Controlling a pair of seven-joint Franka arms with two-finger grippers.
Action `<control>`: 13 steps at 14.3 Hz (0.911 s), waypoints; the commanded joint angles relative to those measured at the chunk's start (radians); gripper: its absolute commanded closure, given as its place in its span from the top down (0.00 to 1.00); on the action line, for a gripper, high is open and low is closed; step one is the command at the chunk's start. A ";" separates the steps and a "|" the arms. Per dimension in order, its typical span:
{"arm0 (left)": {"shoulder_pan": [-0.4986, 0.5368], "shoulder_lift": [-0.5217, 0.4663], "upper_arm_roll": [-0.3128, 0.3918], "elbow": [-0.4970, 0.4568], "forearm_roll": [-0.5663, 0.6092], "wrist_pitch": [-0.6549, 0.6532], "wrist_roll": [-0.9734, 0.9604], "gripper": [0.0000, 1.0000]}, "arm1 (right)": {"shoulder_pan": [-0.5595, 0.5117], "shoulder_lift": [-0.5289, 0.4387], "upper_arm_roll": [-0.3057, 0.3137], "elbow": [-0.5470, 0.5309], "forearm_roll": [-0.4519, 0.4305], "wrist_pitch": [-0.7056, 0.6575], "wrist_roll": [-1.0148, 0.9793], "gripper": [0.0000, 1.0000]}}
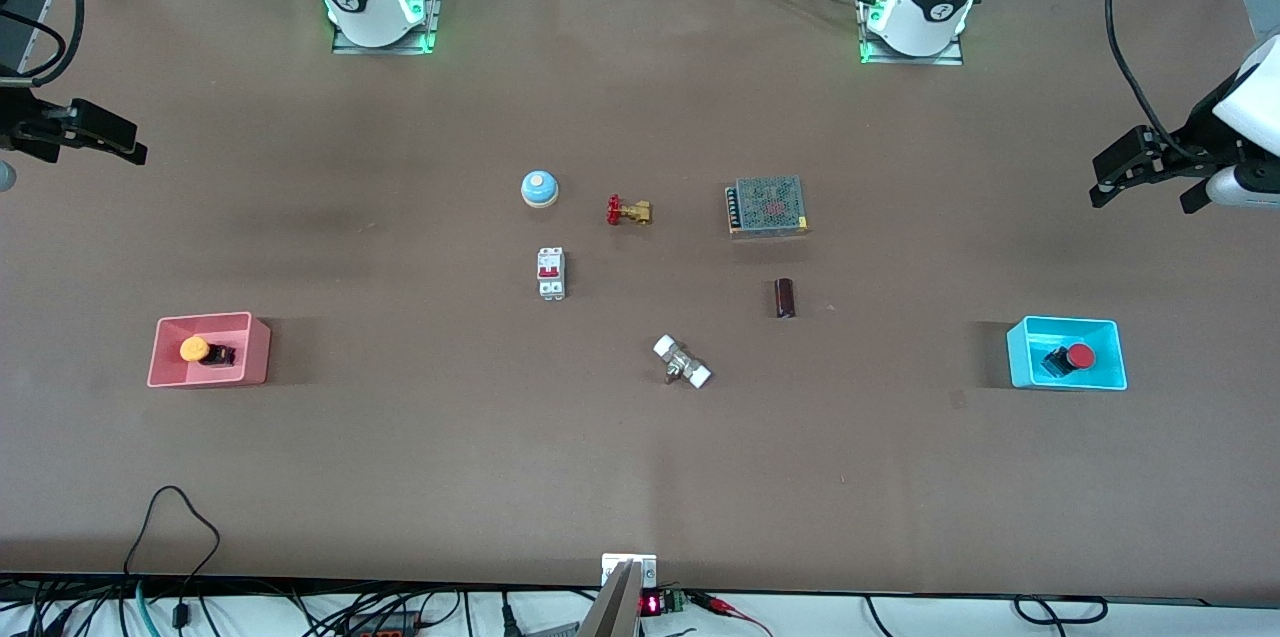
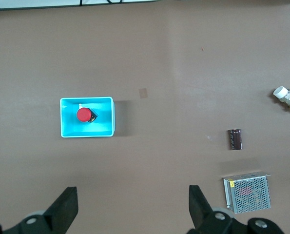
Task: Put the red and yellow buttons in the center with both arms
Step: 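Lower the right gripper to the pink box while the left gripper reaches the cyan box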
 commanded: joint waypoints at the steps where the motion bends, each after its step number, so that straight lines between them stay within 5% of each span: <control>1: 0.006 -0.023 -0.001 -0.022 0.007 0.013 0.022 1.00 | -0.008 -0.031 0.009 -0.034 -0.005 -0.005 0.010 1.00; 6: 0.022 0.000 0.001 -0.034 0.007 0.057 0.041 1.00 | -0.008 0.009 0.009 -0.026 -0.014 0.012 0.000 1.00; 13: 0.121 0.173 0.002 -0.074 0.007 0.206 0.107 1.00 | -0.054 0.234 0.006 -0.019 -0.030 0.281 0.000 1.00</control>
